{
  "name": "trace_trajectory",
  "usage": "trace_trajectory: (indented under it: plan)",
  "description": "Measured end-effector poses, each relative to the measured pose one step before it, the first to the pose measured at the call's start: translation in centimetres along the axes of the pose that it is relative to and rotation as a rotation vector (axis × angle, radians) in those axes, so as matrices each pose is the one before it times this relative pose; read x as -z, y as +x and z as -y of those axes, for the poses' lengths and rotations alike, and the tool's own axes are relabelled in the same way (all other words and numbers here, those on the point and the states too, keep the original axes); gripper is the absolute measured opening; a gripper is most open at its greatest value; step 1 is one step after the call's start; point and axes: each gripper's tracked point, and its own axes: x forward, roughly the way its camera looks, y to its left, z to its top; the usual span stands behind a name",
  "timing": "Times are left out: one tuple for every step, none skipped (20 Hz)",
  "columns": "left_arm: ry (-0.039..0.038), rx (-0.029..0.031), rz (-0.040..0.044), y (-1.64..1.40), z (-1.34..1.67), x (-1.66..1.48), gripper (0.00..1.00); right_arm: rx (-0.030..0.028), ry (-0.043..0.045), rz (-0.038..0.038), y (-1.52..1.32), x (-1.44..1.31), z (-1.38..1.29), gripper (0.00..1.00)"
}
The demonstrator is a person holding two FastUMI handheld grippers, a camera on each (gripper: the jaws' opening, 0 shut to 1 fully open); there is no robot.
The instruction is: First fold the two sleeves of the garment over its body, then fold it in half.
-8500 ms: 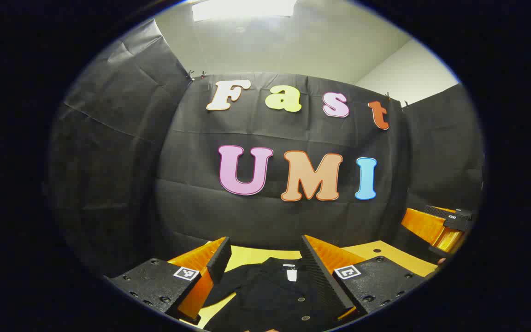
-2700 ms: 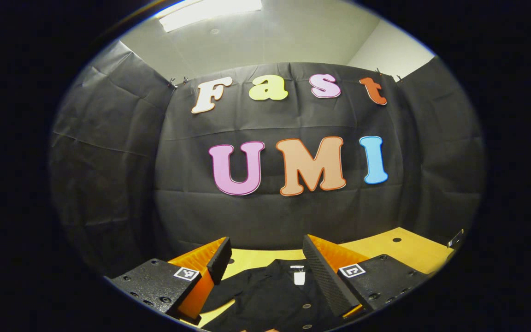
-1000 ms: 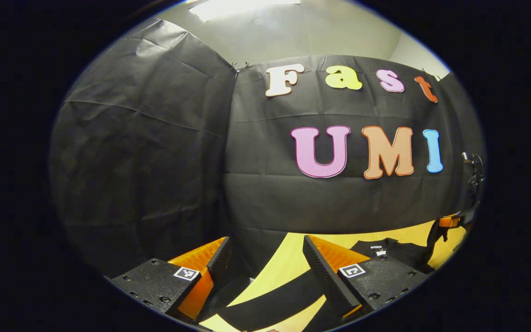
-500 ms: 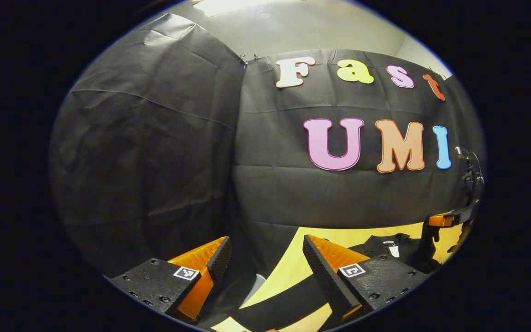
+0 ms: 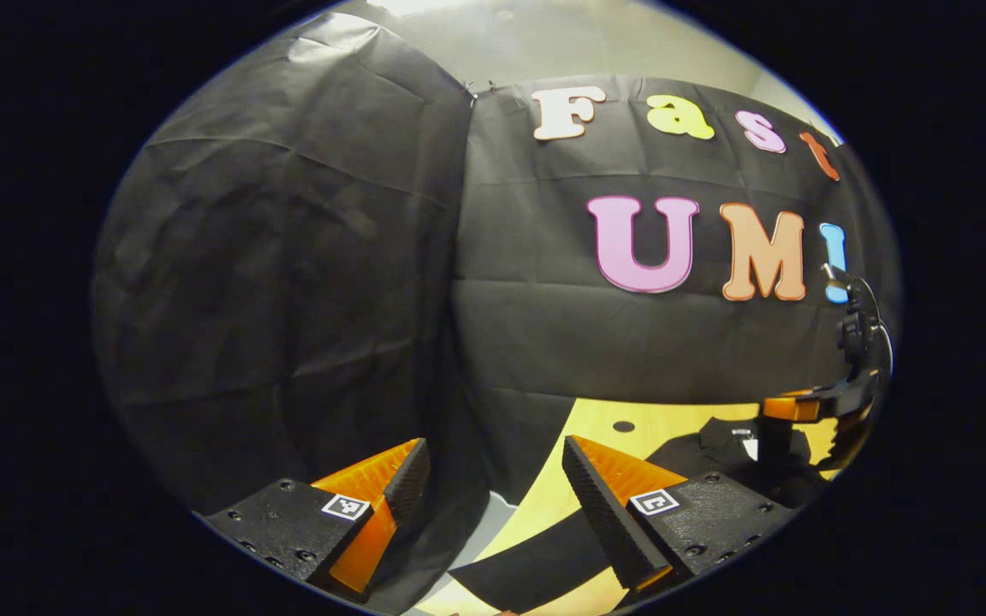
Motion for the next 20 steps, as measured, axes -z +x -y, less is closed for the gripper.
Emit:
trace_trajectory:
  plan:
    - [0.00953,0.01696,-0.03470,0.301,0.326,1.237,1.00,-0.00029,-0.00243,0.03601,0.347,-0.484,0.000,0.42]
    - [0.00960,0.01501,-0.03437,0.265,0.193,1.182,0.94,0.01634,-0.01169,0.03744,-0.617,-1.331,0.262,0.70]
    - [0.00183,0.01309,-0.03335,0.534,0.144,1.222,0.94,0.01187,-0.01998,0.04129,-0.416,-0.918,0.155,0.98]
    - [-0.00250,0.01487,-0.04692,0.482,0.233,1.430,0.95,0.01183,-0.01632,0.02508,-0.385,-0.714,0.374,0.99]
    - [-0.00251,0.00498,-0.05016,0.573,0.122,1.384,0.95,0.01469,-0.01596,0.01041,-0.414,0.000,0.669,0.99]
    - [-0.00205,0.00202,-0.05028,0.616,0.069,1.636,0.95,0.01133,-0.00902,0.00180,-0.334,0.018,0.619,0.99]
    - [0.00000,-0.00084,-0.04809,0.528,0.060,1.427,0.95,0.01561,-0.00787,-0.00170,-0.551,0.148,0.683,0.99]
    - [-0.00042,0.00261,-0.04918,0.348,-0.054,1.527,0.95,0.01687,-0.00698,-0.00081,-0.471,-0.045,0.759,0.99]
    - [0.00398,0.00445,-0.04164,0.469,0.093,1.316,0.96,0.01496,-0.00391,0.00025,-0.426,0.102,0.611,0.99]
    - [0.00445,-0.00265,-0.04081,0.286,-0.125,1.414,0.96,0.01365,-0.00272,-0.00196,-0.419,0.148,0.692,0.99]
    - [0.00388,-0.00011,-0.03546,0.734,-0.026,1.510,0.96,0.01236,-0.00232,-0.00641,-0.298,0.295,0.581,0.99]
    - [0.00277,-0.00018,-0.03586,0.529,-0.142,1.628,0.96,0.01246,-0.00136,-0.00589,-0.274,0.277,0.545,0.99]
    - [0.00043,0.00042,-0.03785,0.585,0.112,1.291,0.96,0.01001,-0.00056,-0.00725,-0.210,0.248,0.472,0.99]
    - [0.00107,0.00152,-0.03701,0.805,0.401,1.054,0.96,0.00982,-0.00030,-0.00222,-0.346,0.178,0.529,0.99]
    - [-0.00066,-0.00211,-0.02731,0.568,0.195,0.998,0.96,0.00956,-0.00020,-0.00507,-0.199,0.229,0.417,0.99]
    - [-0.00090,0.00083,-0.02709,0.358,0.192,1.003,0.96,0.00764,-0.00074,-0.00565,-0.194,0.226,0.345,0.98]
    - [-0.00579,-0.00107,-0.02433,0.422,0.038,0.924,0.96,0.00682,-0.00055,-0.00319,-0.267,0.242,0.418,0.98]
    - [-0.00562,0.00366,-0.02094,0.382,0.039,0.903,0.97,0.00598,-0.00031,-0.00489,-0.125,0.133,0.343,0.98]
    - [-0.00434,-0.00536,-0.01845,0.425,-0.007,0.792,0.97,0.00491,-0.00023,-0.00339,-0.084,0.094,0.228,0.99]
    - [-0.00307,-0.00554,-0.01539,0.426,-0.049,0.683,0.96,0.00483,0.00120,-0.00033,-0.111,0.075,0.346,0.99]
